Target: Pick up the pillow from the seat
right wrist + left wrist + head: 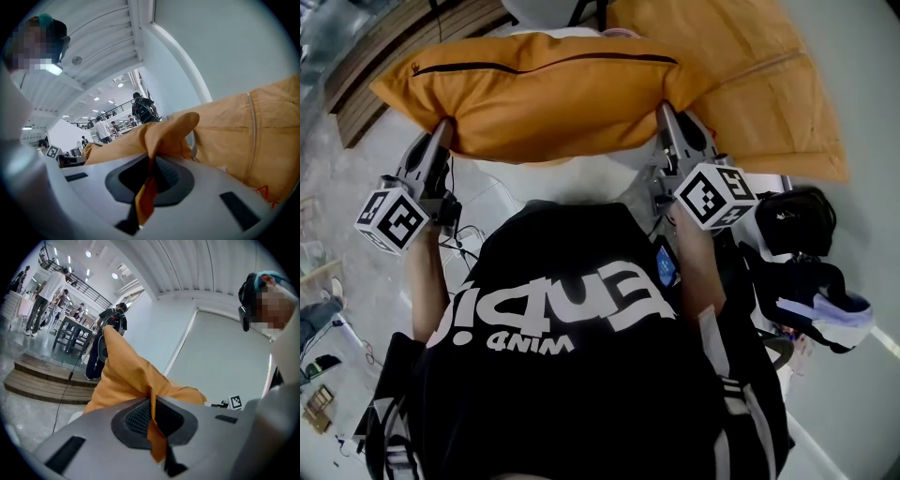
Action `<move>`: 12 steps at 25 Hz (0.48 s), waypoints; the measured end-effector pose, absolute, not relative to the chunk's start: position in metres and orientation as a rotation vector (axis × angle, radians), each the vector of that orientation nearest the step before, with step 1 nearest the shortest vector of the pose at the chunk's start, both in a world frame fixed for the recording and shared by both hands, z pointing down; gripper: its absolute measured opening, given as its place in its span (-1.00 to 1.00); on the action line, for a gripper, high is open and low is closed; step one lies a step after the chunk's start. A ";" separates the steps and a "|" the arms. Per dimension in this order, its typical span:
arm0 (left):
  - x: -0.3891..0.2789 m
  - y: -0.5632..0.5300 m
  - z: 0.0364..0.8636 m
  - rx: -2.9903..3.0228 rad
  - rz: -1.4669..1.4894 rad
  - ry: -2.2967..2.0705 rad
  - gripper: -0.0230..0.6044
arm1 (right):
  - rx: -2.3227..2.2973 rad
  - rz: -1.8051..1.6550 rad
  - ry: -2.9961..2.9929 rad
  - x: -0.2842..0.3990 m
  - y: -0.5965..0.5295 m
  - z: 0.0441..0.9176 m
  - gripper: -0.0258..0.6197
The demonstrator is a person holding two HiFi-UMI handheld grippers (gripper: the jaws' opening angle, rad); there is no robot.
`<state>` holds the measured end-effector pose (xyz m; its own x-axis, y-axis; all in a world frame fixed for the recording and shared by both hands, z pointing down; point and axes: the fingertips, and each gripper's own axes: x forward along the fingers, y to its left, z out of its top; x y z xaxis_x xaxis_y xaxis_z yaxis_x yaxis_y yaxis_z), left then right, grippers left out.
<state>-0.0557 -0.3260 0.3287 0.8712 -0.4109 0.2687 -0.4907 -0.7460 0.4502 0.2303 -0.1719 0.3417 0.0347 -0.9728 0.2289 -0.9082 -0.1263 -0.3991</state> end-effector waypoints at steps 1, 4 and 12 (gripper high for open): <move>-0.056 -0.326 0.328 2.522 0.197 -0.651 -0.87 | -2.152 -0.677 1.973 0.230 -0.171 0.341 -0.80; -0.055 -0.328 0.328 2.531 0.165 -0.637 -0.87 | -2.158 -0.673 1.965 0.230 -0.170 0.340 -0.80; -0.055 -0.327 0.329 2.532 0.158 -0.616 -0.87 | -2.172 -0.674 1.961 0.230 -0.168 0.343 -0.80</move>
<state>-0.0552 -0.3272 0.3293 0.8893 -0.3957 0.2292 -0.4572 -0.7583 0.4647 0.2302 -0.1685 0.3428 0.0511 -0.9712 0.2326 -0.9091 -0.1416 -0.3917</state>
